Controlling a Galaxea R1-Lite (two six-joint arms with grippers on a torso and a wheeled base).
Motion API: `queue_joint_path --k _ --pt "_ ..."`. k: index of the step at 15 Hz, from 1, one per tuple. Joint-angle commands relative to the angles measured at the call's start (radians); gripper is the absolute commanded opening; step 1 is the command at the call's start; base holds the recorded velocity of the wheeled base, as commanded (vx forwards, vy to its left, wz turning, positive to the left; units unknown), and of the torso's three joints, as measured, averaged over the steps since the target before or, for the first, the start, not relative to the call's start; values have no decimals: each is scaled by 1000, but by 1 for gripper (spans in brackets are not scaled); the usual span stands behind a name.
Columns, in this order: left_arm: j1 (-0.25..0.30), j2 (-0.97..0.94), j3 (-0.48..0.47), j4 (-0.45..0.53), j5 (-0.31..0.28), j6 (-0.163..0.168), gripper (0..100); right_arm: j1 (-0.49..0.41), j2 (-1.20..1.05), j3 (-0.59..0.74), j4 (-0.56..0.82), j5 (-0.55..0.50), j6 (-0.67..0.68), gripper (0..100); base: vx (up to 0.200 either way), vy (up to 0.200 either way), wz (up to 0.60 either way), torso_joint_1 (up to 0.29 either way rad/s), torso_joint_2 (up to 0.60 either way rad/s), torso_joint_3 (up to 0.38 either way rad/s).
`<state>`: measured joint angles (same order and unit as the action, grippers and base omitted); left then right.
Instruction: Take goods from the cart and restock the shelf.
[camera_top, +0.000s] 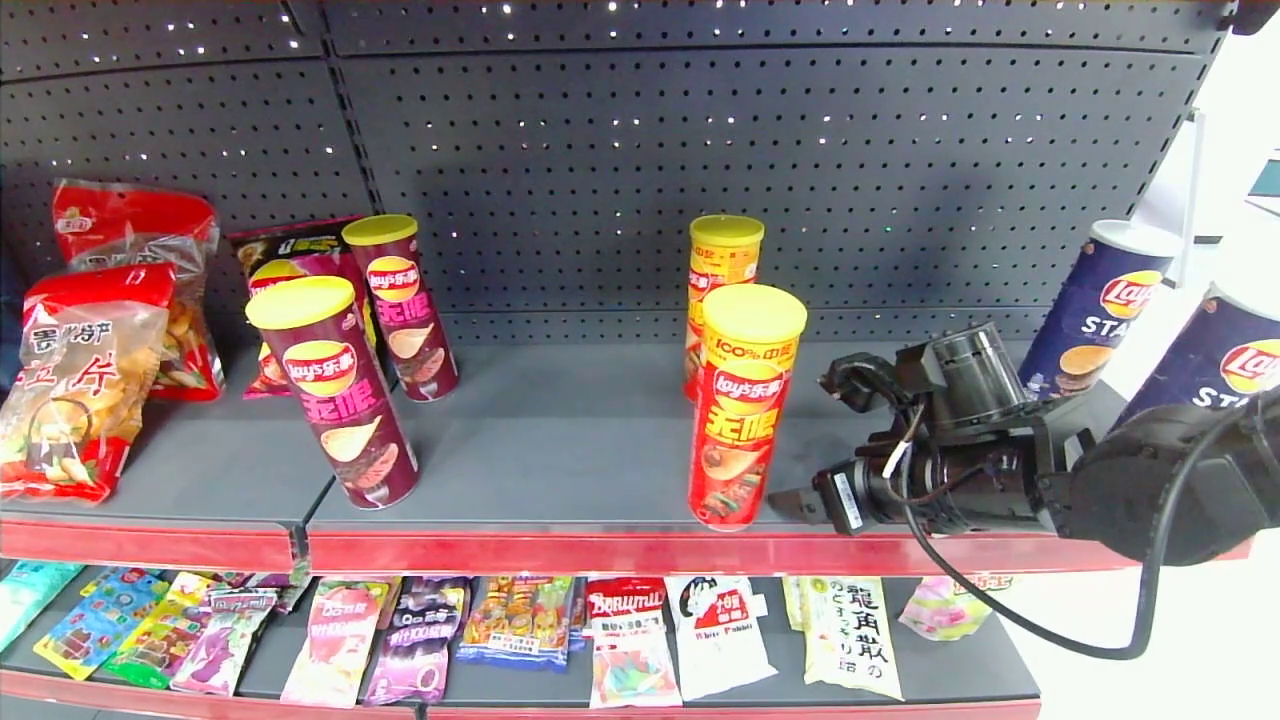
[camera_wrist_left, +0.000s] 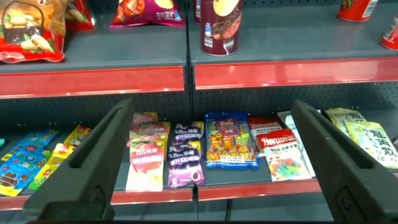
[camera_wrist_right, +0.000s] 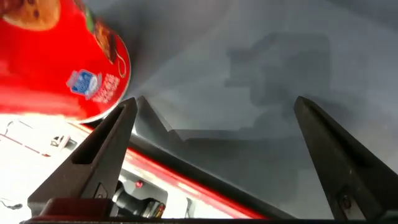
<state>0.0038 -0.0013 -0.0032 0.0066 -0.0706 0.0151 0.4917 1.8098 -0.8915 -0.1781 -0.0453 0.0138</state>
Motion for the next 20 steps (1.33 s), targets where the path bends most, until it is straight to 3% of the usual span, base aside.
queue_joint_path --k 1,20 --pt "1 1 0 0 0 -1 100 11 14 -10 0 1 0 100 0 0 0 0 0 0" --pt "1 1 0 0 0 -1 100 30 23 -32 0 -1 -5 100 0 0 0 0 0 0"
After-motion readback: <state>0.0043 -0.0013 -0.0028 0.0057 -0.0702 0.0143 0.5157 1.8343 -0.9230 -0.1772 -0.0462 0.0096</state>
